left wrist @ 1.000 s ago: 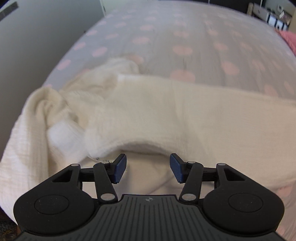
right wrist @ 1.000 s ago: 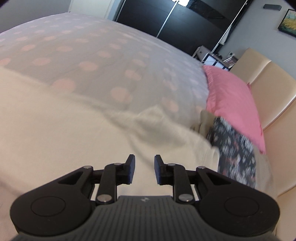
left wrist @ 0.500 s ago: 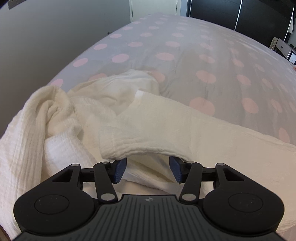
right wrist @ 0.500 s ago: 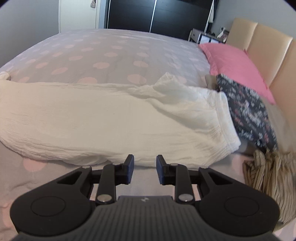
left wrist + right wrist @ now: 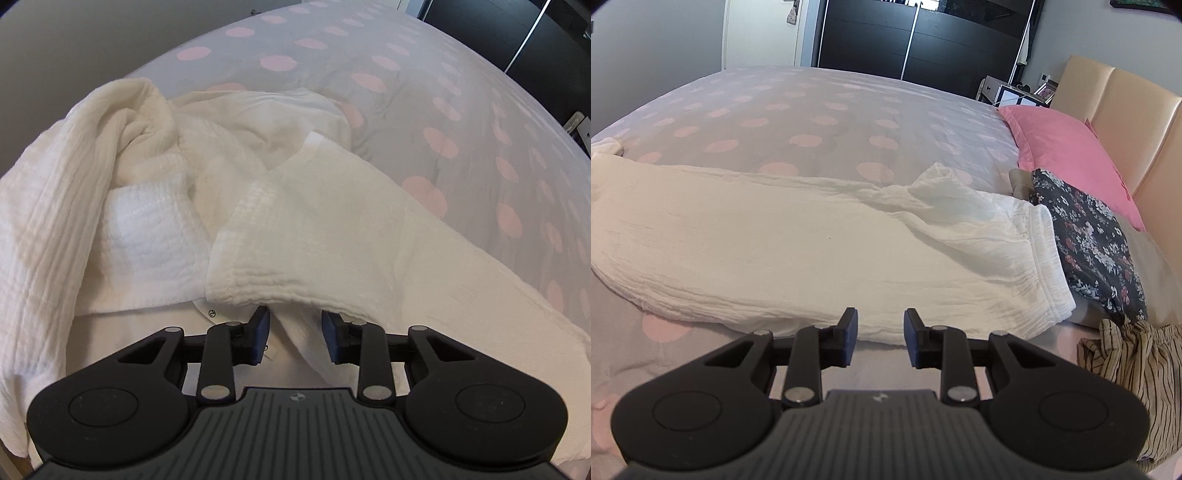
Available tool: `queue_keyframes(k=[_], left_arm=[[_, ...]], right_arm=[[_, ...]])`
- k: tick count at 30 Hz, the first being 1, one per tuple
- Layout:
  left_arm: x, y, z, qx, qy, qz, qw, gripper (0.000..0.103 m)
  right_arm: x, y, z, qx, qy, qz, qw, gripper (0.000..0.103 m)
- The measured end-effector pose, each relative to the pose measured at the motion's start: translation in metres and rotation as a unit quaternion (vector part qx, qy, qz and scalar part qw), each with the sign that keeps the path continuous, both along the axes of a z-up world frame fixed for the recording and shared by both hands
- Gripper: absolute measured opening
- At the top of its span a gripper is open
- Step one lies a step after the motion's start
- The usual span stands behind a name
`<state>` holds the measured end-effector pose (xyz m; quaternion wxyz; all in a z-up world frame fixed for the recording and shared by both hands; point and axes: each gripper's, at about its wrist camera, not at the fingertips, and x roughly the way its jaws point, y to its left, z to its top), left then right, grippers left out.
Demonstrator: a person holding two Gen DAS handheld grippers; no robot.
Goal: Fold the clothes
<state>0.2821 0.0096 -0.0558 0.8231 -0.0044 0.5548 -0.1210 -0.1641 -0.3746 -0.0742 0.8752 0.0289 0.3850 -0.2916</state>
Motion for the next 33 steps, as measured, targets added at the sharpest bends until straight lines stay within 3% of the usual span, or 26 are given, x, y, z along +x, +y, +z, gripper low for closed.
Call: queue_keyframes(k=[1,3,11,16,20,24,29,30,32,33], left_arm=[[-0.001,-0.001,-0.001,-0.001,-0.003,-0.005,1.0000,0.009],[-0.003,-0.004,0.000,0.005,-0.017,-0.010,0.9998,0.002],[-0.024,-0.004,0.042,0.027,-0.067,-0.001,0.9974,0.000],[-0.022,0.012,0.025,0.070,-0.042,0.005,0.9966,0.000],[-0.017,0.029,0.019,0.047,-0.024,0.023,0.9983,0.001],[-0.018,0.049,0.038,0.018,-0.048,0.050,0.9974,0.001],[-0.021,0.067,0.059,-0.050,-0.077,0.064,0.9937,0.002],[-0.020,0.067,0.061,-0.059,-0.081,0.065,0.9929,0.004],[-0.019,0.063,0.060,-0.069,-0.080,0.064,0.9924,0.021],[-0.018,0.060,0.059,-0.073,-0.077,0.063,0.9923,0.023]], right_arm=[[0.000,0.001,0.000,-0.002,0.000,0.003,1.000,0.031],[0.001,0.005,0.000,-0.011,0.002,0.010,1.000,0.031],[0.000,0.006,0.001,-0.019,0.002,0.011,1.000,0.031],[-0.003,0.004,0.002,-0.015,0.001,0.004,1.000,0.031],[-0.005,0.002,0.002,-0.012,0.000,-0.002,1.000,0.031],[-0.005,0.002,-0.001,-0.018,0.006,-0.002,1.000,0.034],[-0.003,0.000,-0.004,-0.011,0.013,-0.007,1.000,0.034],[-0.003,0.000,-0.004,-0.012,0.012,-0.006,1.000,0.034],[-0.002,0.001,-0.003,-0.012,0.012,-0.005,1.000,0.035],[-0.002,0.001,-0.004,-0.014,0.013,-0.004,1.000,0.035]])
